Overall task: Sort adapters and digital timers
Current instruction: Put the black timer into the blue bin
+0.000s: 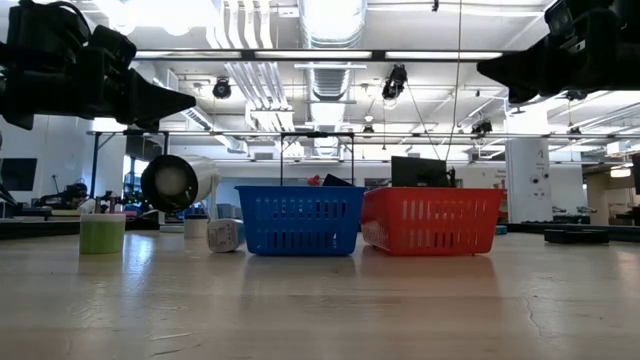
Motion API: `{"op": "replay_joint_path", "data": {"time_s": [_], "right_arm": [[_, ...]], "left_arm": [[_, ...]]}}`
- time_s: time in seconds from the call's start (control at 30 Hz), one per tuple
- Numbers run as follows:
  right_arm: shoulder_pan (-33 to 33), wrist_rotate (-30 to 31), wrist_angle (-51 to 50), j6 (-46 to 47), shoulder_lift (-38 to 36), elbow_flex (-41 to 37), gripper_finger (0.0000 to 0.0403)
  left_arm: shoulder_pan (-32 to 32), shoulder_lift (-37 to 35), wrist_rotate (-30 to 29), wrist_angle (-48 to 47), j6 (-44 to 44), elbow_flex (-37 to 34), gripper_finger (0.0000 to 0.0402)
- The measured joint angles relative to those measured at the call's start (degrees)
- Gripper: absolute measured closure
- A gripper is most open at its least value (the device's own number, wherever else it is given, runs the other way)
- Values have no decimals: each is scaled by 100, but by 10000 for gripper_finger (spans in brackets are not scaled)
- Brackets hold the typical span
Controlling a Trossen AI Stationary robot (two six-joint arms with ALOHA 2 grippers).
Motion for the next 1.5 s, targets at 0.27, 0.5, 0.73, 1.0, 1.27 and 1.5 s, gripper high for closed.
{"op": "replay_joint_path", "data": {"time_s": [0.27,0.5,0.73,1.0,1.27,1.5], "right_arm": [[0,0,0,28,0,0,394],[2,0,-4,90,3,0,394],[2,0,-8,109,11,0,394],[2,2,-8,267,11,0,394],[-22,407,-1265,888,152,649,394],[-22,925,-3166,968,1226,2077,394]], "left_arm": [[-26,18,205,-1976,-226,884,399],[-547,354,123,-4609,-789,2583,398],[-1301,1186,-655,-6650,-1108,4130,398],[-1527,1574,-937,-5819,-602,4384,394],[-1526,1378,-897,-2988,81,3253,393],[-1448,1587,-886,-188,336,1689,392]]}}
